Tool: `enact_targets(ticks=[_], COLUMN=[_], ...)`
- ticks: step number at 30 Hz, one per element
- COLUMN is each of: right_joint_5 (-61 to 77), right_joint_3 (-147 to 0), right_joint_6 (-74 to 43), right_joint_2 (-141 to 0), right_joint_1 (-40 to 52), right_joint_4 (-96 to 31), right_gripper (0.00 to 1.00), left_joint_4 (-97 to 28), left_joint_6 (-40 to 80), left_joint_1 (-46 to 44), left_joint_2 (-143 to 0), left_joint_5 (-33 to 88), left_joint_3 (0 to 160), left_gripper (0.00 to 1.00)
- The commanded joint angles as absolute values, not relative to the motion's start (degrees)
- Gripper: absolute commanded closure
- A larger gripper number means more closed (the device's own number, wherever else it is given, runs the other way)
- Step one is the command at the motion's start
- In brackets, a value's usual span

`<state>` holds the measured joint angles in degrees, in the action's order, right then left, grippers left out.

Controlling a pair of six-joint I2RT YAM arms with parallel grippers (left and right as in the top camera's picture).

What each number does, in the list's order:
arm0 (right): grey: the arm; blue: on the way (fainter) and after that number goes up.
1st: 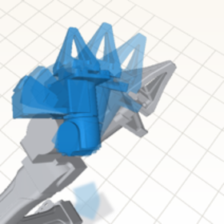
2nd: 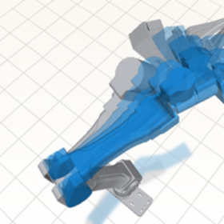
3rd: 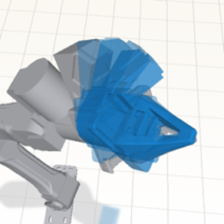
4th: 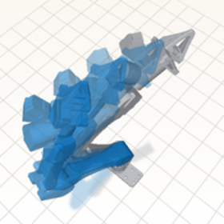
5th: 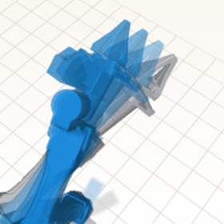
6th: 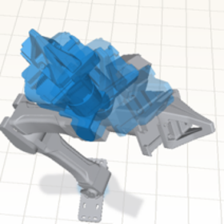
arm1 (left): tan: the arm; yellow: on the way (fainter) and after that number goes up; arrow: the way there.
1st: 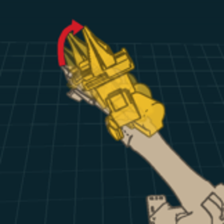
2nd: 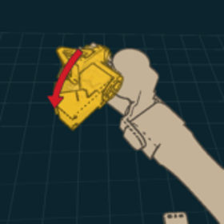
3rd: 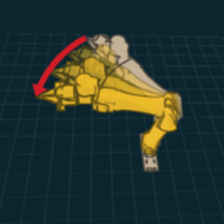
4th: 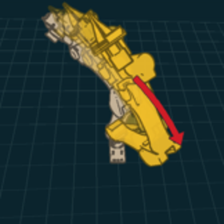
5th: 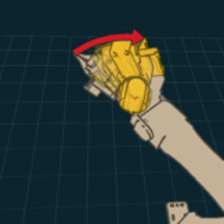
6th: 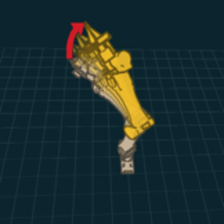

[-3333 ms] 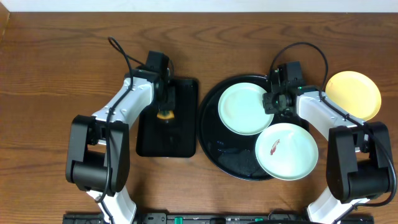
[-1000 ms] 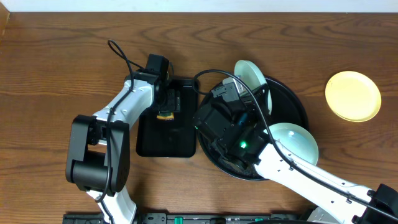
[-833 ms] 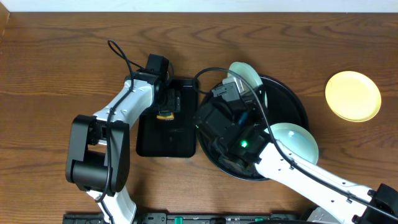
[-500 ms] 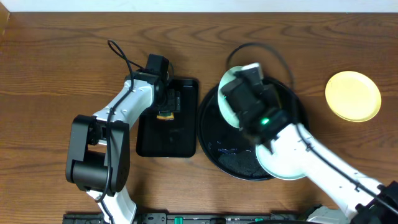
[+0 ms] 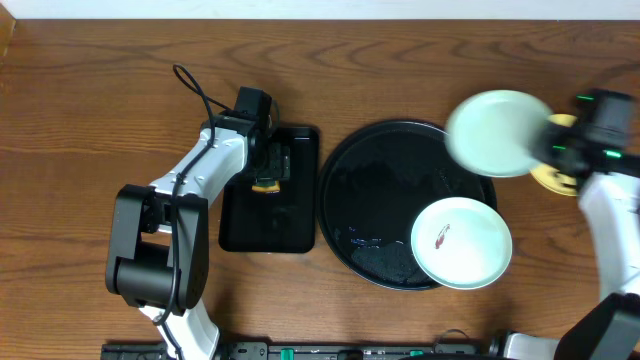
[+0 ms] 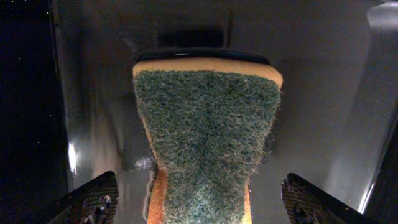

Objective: Clean dirty plates on tray and stack at the side
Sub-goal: 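Carry the green plate right and stack it on the yellow plate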

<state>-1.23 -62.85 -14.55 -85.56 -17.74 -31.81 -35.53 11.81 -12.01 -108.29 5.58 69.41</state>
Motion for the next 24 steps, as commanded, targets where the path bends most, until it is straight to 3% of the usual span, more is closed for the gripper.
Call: enact_targets(ticks=[1, 7, 20, 24], right_joint_5=[2.87, 5.72, 3.84, 10.74], right_joint_3=[-63.64, -63.64, -63.64, -63.83], right_joint_6=[-17.43, -17.34, -14.50, -12.71], right_joint_2=[-85.27, -89.36, -106.15, -106.28], right_joint_1=[-26.24, -35.59, -36.56, -36.56], right_joint_4=[-30.96, -25.96, -15.46, -14.94], right_gripper=[0.99, 0.99, 0.99, 0.63], left_joint_4=[-35.48, -35.48, -35.48, -35.48], left_joint_6=[11.70, 11.70, 11.70, 11.70], left_joint_1=[-11.94, -11.94, -11.94, -11.94], left_joint_2=[-108.33, -108.33, -108.33, -108.33], left_joint_5=[4.86, 4.86, 4.86, 4.86], left_joint_3=[68.93, 68.93, 68.93, 68.93], left_gripper=[0.15, 0.15, 0.15, 0.15])
